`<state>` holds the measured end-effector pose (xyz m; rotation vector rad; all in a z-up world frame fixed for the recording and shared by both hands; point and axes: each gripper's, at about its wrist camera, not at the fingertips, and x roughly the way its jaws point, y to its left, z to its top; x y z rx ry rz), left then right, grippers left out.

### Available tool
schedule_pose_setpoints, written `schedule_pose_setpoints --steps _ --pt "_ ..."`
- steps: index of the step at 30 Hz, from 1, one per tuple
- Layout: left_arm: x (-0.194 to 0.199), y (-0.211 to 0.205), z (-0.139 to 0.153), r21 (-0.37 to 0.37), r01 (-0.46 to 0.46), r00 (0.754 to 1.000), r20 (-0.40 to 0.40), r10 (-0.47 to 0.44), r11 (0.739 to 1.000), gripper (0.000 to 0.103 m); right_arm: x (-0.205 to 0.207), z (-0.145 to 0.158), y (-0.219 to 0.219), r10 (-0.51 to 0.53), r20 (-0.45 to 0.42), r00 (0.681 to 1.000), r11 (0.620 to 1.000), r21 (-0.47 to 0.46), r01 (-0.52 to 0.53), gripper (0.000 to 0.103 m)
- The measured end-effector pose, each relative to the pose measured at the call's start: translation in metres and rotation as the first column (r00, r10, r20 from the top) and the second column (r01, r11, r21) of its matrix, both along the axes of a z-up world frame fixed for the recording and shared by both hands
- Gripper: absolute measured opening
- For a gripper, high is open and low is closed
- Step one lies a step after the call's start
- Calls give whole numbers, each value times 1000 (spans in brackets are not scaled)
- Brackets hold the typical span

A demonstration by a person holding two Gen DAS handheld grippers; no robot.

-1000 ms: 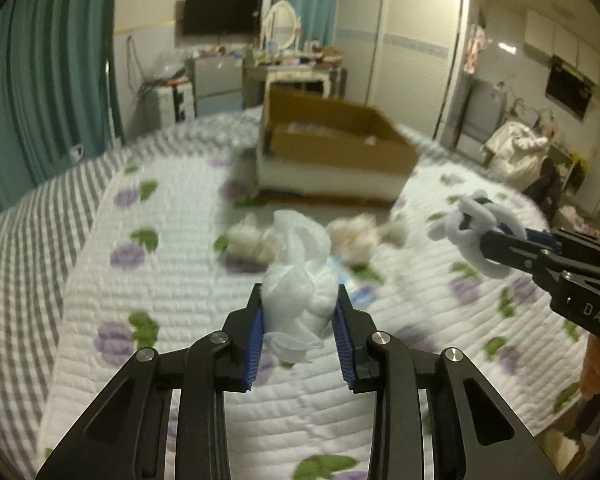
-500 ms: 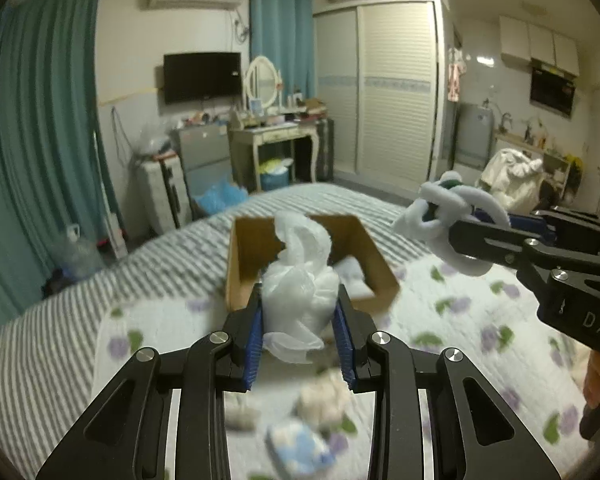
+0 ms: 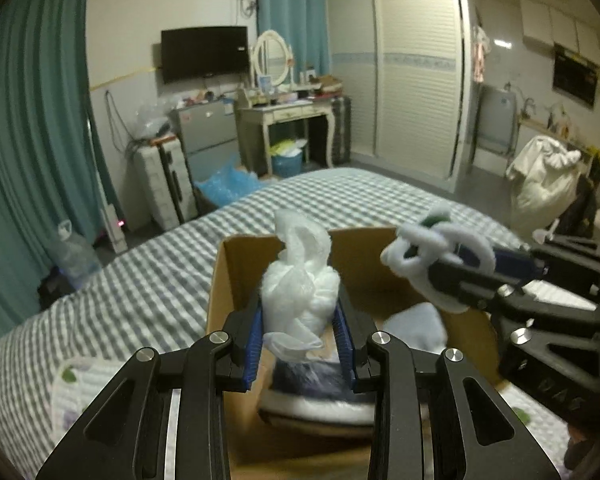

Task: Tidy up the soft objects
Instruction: 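Carry both items into the cardboard box and open both tools, then move both open tools back toward the remaining items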

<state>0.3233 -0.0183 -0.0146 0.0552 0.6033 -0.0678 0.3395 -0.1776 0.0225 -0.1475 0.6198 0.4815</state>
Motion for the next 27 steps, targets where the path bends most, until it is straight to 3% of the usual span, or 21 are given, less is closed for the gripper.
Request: schedule_pose_setpoints --steps 3,4,6,9,13,16,17,18,19,22,27 --pt "6 8 -5 -16 -37 999 -12 37 999 36 19 -18 2 -27 -23 999 1000 11 27 29" --pt "8 12 -7 -24 -50 998 -31 49 998 39 20 -21 0 -38 -26 999 999 12 39 42" --pt "12 14 -7 -26 -75 996 -56 74 997 65 19 -23 -7 -74 -24 997 997 23 75 60" --pt "-1 15 1 -27 -94 995 -31 93 995 78 12 -15 -19 -94 -17 995 995 32 95 63" --pt "-38 7 34 -1 -85 996 -2 85 996 78 -14 12 -33 -105 15 994 994 24 105 66" --pt "-68 -1 65 43 -78 996 44 76 996 78 -48 51 -44 -107 61 992 994 15 106 70" --pt "-82 -4 79 57 -74 995 67 70 996 80 -59 64 -46 -106 78 991 994 10 106 71" --pt "-94 -6 91 67 -74 994 89 68 995 90 -68 75 -50 -107 91 990 994 7 107 74" --pt "-109 -6 104 72 -82 990 118 73 994 94 -81 87 -55 -110 107 988 994 5 110 76" --pt "-149 -8 136 58 -101 982 165 90 993 94 -121 123 -68 -108 139 984 994 6 108 86" --pt "-195 -1 156 37 -137 976 175 129 990 94 -176 150 -85 -102 153 983 995 11 102 93"
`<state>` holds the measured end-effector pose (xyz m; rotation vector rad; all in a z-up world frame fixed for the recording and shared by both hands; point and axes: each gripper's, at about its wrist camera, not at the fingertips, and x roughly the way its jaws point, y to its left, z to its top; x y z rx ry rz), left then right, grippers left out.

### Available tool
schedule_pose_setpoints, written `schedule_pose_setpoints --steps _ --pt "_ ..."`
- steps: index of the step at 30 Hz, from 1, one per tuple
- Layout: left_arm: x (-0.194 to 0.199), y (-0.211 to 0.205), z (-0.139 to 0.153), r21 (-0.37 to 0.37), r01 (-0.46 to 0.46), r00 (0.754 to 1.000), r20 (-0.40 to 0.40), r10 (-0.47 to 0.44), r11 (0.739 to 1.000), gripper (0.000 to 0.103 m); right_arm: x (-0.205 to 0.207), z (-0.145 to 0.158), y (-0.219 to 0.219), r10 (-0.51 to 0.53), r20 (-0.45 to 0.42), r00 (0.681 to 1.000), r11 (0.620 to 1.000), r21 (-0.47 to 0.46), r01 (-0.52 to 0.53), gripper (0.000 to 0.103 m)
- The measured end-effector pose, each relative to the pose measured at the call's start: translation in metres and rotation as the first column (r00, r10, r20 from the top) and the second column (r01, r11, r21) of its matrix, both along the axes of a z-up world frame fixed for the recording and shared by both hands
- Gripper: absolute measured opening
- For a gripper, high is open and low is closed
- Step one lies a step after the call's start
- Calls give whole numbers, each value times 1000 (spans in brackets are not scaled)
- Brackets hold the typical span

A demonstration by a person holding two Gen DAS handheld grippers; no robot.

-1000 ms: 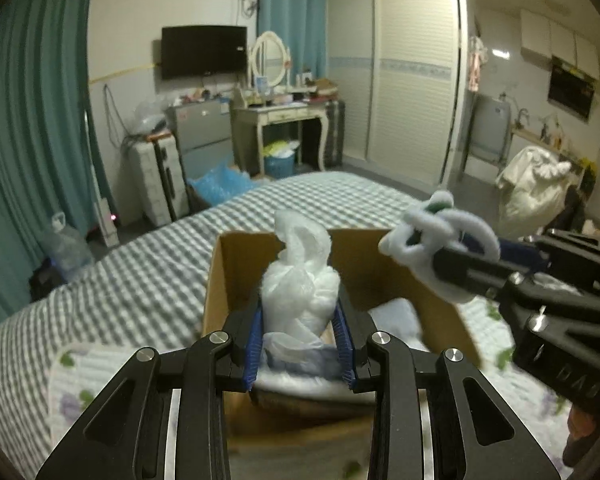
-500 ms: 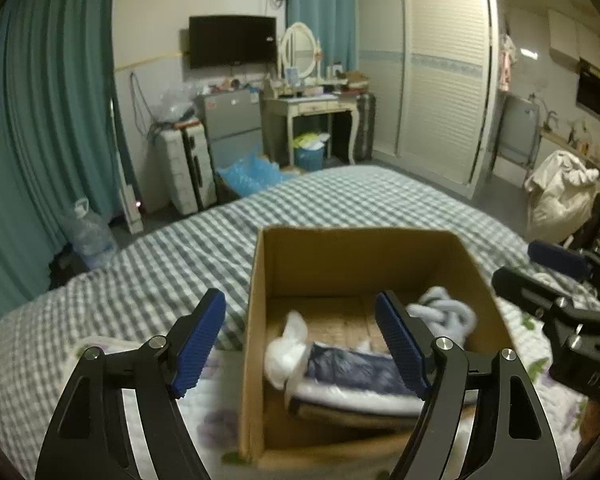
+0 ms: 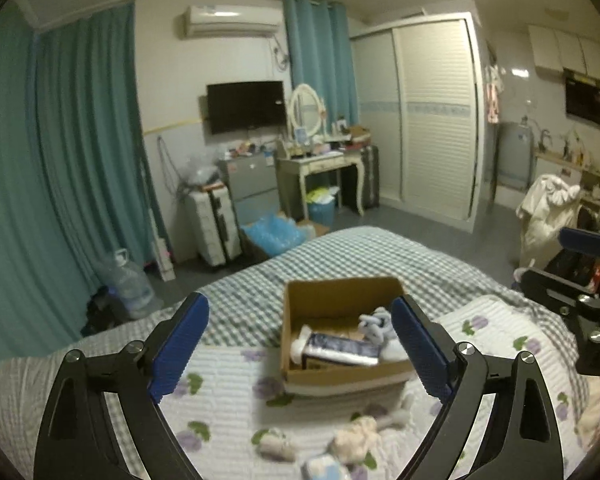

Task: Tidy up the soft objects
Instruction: 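Move both open tools back toward the remaining items, then grasp the blue tissue pack with the left tool while the right tool grasps the cream lace scrunchie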

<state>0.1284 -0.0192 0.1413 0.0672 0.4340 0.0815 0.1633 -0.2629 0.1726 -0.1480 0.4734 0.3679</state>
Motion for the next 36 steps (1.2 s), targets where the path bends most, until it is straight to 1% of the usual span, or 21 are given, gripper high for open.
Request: schedule_pose_setpoints --steps 2,5,6,8,11,14,19,21,22,25,29,30,31,32,33,34,36 --pt "-13 3 -2 5 -62 998 6 62 998 94 -20 4 -3 13 9 1000 1000 -2 -13 93" --pt "-25 8 -16 -2 -109 994 -12 109 994 94 -48 0 -4 36 12 999 999 -3 -36 93" --pt "-29 10 -26 -3 -130 991 -22 129 992 94 -53 -2 -5 43 9 999 999 -3 -43 93" --pt "-33 11 -44 -13 -143 989 -44 142 990 94 -63 -13 -3 68 -2 998 998 1 -68 93" --pt "-35 11 -82 -22 -159 981 -115 155 987 94 -70 -39 0 106 -20 994 994 9 -106 93" --pt "-33 10 -127 -64 -176 970 -183 162 982 94 -64 -73 10 131 -47 990 991 -14 -132 93" --pt "-21 -1 -200 -72 -198 941 -294 168 978 93 -38 -141 26 153 -128 980 986 -50 -161 93" --pt "-14 -4 -221 -90 -199 930 -332 159 976 93 -26 -164 28 154 -164 974 985 -55 -165 93" --pt "-10 -6 -231 -101 -201 926 -343 156 974 93 -18 -177 30 160 -187 969 982 -66 -175 93" --pt "-2 -11 -252 -94 -203 919 -361 156 975 92 -3 -202 36 172 -209 963 976 -97 -196 93" --pt "7 -16 -269 -71 -176 910 -391 135 982 92 14 -218 44 186 -230 955 970 -111 -216 93" --pt "9 -16 -275 -69 -170 907 -402 129 983 90 17 -220 45 192 -232 953 969 -108 -222 93" --pt "10 -15 -279 -75 -165 904 -411 120 983 84 19 -221 47 198 -235 952 968 -106 -227 93" --pt "10 -12 -282 -95 -156 902 -418 103 983 71 23 -224 51 203 -239 950 966 -109 -234 93" --pt "10 -10 -285 -126 -143 902 -425 77 982 60 24 -225 53 207 -241 948 964 -112 -239 93" --pt "9 -6 -284 -162 -124 904 -425 44 979 55 26 -226 58 215 -242 946 962 -115 -248 93" --pt "7 -5 -281 -155 -91 906 -423 17 984 51 28 -229 68 232 -248 940 957 -117 -267 93"
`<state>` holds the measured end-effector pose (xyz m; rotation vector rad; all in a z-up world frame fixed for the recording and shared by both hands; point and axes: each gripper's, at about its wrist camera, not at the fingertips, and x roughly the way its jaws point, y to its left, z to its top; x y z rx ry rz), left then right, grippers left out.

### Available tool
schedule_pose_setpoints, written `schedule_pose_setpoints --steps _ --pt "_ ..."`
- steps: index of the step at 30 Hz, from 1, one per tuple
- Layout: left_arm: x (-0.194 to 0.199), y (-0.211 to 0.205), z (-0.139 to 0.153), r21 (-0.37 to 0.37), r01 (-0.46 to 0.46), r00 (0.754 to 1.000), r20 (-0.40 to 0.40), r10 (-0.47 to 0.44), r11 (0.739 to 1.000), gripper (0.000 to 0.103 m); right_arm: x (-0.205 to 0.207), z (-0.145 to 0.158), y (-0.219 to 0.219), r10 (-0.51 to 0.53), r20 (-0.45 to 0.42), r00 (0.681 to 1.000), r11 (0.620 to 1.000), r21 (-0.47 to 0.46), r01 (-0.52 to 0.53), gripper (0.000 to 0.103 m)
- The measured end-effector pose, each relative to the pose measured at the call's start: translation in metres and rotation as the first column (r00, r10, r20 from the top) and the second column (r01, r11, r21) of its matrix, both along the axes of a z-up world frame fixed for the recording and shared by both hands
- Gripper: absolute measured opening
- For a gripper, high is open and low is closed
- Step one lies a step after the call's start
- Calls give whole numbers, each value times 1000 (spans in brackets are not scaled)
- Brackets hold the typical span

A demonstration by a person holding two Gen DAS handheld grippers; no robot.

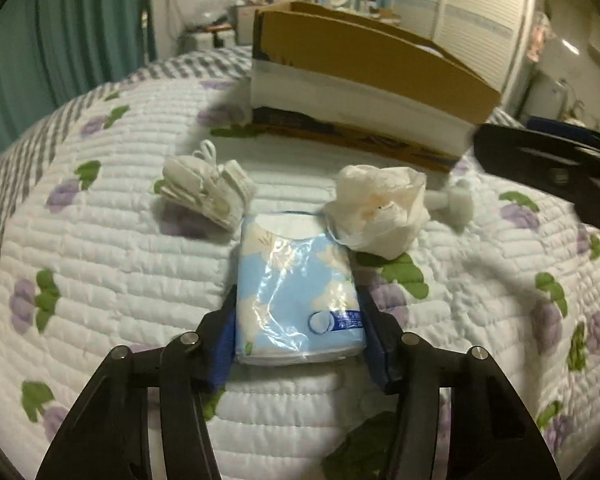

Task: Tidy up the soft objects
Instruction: 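Grasp the blue tissue pack with the left tool while the right tool grasps the cream lace scrunchie, then carry both items into the cardboard box and open both tools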

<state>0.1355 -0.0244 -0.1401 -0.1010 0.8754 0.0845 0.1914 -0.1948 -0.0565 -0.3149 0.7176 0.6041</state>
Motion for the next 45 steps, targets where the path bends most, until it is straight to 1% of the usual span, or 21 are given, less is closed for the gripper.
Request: schedule_pose_setpoints --steps 1,3,6,10,13,14,15,16,17,19,22,24,26,30,32,37,42,43,45 --pt "-3 2 3 13 22 1000 5 -22 1000 51 1 -2 6 12 -7 1000 1000 -1 -12 93" --pt "-9 7 9 19 31 999 23 -32 999 51 1 -5 14 26 -14 1000 1000 -3 -26 93" --pt "-19 24 18 9 24 999 41 -25 1000 51 -1 -10 28 54 -23 998 999 -9 -54 93" --pt "-22 41 23 42 -4 998 59 1 999 51 -2 -23 45 81 -45 996 996 -34 -83 92" --pt "-19 55 24 44 -21 998 66 18 999 51 0 -38 58 96 -85 992 994 -52 -101 86" --pt "-19 58 23 39 -25 997 68 22 999 51 0 -44 61 98 -95 991 993 -61 -104 82" --pt "-18 62 23 33 -28 997 68 26 999 51 0 -47 63 98 -100 990 992 -68 -105 76" --pt "-18 63 22 26 -30 997 69 28 999 51 1 -52 65 96 -107 990 992 -77 -104 72" --pt "-18 64 22 20 -28 997 71 27 999 51 2 -56 66 94 -118 988 991 -83 -105 63" --pt "-19 63 22 18 -23 997 72 22 1000 51 3 -61 66 86 -118 989 991 -92 -97 31" --pt "-18 60 24 22 -11 997 77 10 1000 51 2 -57 63 89 -106 990 992 -79 -97 17" --pt "-21 57 28 29 -4 996 84 2 1000 51 -1 -47 59 90 -76 993 994 -55 -94 15" --pt "-23 54 33 31 2 996 92 -5 1000 51 -4 -35 53 94 -64 993 995 -15 -95 13" --pt "-34 46 48 10 27 994 107 -28 1000 51 -14 -12 41 84 -34 996 995 58 -82 13" --pt "-39 42 61 -5 43 993 115 -42 999 51 -19 0 35 70 -28 997 994 88 -67 13" --pt "-47 28 111 18 87 980 177 -89 996 51 -34 42 22 52 22 998 992 117 -54 13" --pt "-36 19 166 57 114 963 239 -124 992 51 -34 106 12 27 83 996 987 157 -40 13" --pt "-31 18 175 60 117 960 247 -128 991 51 -34 119 10 29 101 994 987 157 -45 13" --pt "-21 19 187 52 125 956 260 -134 991 51 -34 138 13 33 145 989 991 125 -51 13"
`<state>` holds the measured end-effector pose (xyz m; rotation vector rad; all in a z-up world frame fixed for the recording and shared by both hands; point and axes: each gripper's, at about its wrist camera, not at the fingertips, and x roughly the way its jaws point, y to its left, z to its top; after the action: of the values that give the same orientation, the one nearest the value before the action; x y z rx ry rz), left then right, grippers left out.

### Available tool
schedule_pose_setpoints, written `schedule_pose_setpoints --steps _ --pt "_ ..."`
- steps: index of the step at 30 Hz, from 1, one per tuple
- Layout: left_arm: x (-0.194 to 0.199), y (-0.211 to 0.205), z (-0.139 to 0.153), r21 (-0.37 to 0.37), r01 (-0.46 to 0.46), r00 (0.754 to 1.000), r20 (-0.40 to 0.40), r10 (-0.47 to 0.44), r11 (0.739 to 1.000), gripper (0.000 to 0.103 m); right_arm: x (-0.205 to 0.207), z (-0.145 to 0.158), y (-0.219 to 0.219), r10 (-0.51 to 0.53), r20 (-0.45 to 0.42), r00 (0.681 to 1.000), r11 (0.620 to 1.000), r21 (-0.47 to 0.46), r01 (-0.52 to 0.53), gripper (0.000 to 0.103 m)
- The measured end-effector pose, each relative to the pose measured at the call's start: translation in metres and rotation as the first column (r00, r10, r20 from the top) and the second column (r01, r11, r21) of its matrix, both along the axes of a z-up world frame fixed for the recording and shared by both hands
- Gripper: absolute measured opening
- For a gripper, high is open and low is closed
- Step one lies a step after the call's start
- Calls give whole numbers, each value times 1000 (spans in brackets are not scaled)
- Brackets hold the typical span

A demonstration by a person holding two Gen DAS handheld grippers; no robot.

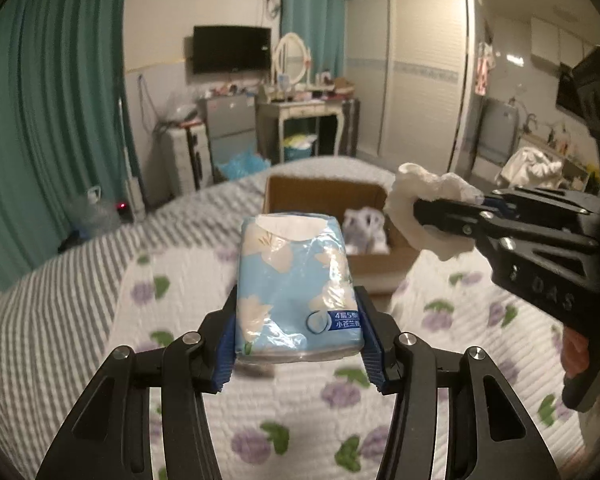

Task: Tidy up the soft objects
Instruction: 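Carry both items into the cardboard box and open both tools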

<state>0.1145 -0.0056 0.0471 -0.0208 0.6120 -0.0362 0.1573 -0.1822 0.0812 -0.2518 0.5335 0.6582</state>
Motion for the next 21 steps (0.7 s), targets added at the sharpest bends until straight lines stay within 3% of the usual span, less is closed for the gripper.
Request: schedule_pose_setpoints --steps 3,10,15,21 --pt "25 1 16 0 6 1000 22 -6 1000 51 6 24 2 -7 58 998 1000 -28 8 13" --pt "104 -2 18 50 31 999 31 -32 998 51 62 41 -9 -80 79 994 996 56 76 13" --pt "172 -5 -9 53 48 999 14 -49 997 51 124 18 -11 -129 43 991 988 93 125 13" --pt "221 -12 -46 57 81 997 -16 -81 995 51 197 -44 -12 -173 -56 983 981 79 177 13"
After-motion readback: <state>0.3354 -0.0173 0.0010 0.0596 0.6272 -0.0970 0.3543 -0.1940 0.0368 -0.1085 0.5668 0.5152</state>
